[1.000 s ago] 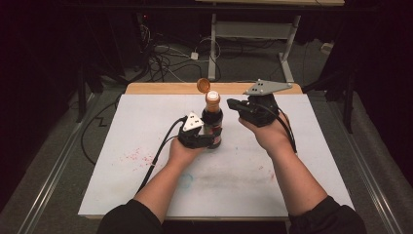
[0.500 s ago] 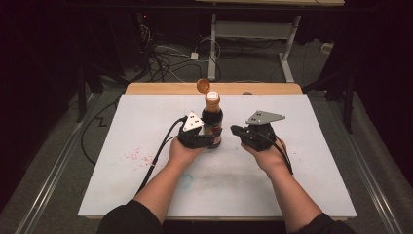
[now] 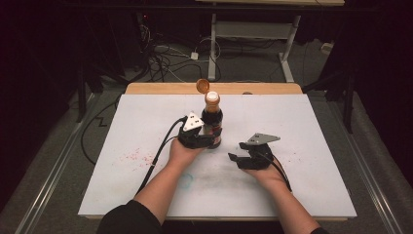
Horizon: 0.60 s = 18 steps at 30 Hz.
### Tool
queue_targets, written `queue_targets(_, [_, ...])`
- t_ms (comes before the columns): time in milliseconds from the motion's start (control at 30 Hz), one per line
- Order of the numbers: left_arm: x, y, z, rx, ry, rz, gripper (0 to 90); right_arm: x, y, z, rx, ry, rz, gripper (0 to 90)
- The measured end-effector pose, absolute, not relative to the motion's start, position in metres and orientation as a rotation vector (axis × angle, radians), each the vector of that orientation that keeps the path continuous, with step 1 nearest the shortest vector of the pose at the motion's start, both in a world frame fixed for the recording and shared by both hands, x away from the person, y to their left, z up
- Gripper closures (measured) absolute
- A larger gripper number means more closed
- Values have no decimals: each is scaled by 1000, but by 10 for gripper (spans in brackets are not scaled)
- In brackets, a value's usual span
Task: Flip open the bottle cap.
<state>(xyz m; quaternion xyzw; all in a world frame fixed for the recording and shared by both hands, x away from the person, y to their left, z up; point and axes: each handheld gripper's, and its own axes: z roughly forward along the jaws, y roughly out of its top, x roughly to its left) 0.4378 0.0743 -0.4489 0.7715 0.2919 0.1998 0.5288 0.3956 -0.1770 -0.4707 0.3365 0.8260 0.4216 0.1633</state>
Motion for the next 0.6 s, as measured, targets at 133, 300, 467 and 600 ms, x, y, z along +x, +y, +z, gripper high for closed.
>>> queue_targets(133, [437,74,-449,1844,699,480,279,389,-185,-472,981,2321,1229,84])
queue_targets(300, [437,74,-448,1849,700,485,275,386,-185,-474,1016,2322,1191,2])
queue_targets(467, [436,77,-446,1864,700,469,269,383,-190,-477,1020,2307,1185,2])
queue_targets(600, [437,82,-447,1899,712,427,184,380,-197,-480,1050,2295,1185,2])
